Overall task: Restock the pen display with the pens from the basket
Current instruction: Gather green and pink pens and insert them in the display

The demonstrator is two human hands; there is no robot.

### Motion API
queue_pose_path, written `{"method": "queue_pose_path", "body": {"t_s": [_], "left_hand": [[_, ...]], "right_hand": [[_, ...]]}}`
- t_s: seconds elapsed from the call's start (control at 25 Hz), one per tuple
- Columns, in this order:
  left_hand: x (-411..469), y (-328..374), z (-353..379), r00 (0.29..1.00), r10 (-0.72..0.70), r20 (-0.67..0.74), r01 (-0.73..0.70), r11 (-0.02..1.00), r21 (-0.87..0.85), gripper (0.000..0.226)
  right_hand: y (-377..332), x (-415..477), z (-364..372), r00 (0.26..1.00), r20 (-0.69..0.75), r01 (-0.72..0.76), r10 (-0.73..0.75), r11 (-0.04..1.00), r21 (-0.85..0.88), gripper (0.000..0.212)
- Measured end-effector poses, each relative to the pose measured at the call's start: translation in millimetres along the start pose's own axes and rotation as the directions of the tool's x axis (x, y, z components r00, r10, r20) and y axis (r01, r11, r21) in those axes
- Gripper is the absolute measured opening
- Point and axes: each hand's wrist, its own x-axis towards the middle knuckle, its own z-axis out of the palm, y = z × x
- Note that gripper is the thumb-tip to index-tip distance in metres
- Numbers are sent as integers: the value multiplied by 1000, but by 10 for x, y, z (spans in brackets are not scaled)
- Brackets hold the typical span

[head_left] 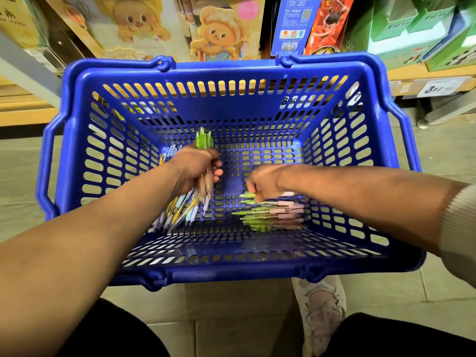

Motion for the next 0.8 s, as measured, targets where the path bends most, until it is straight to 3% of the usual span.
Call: {"method": "queue_pose_path", "body": {"t_s": [0.08,0.2,0.32,0.52,0.64,0.72,0.76,0.8], "left_hand": [[18,1,37,1000,-13,11,13,999,-43,14],[34,19,46,1000,13,-26,-15,997,-75,18],[61,27,-17,997,26,-75,-35,992,-119,33],[-15,-14,22,1000,22,5,-21,998,-54,28],[-43,-9,25,999,39,-2,-39,997,-71,21],[-40,-2,1,1000,28,-9,-29,997,-72,19],[-45,-3,-7,1000,20,-2,-20,998,-59,18],[-55,-7,-8,1000,7,11,-7,999,-40,17]], "right_hand": [[-32,52,-179,987,-153,-2,58,938,345,21],[-94,83,-405,968,-200,74,154,584,808,22],[-141,79,-416,968,-162,99,195,295,950,27],[-285,122,-387,968,-154,166,197,-48,985,16],[-286,100,-387,977,-184,198,107,-139,970,15],[-222,89,-361,979,-191,198,75,-104,975,19],[-190,83,-341,977,-190,190,99,5,982,17],[-151,69,-309,970,-201,168,138,218,961,13]]}}
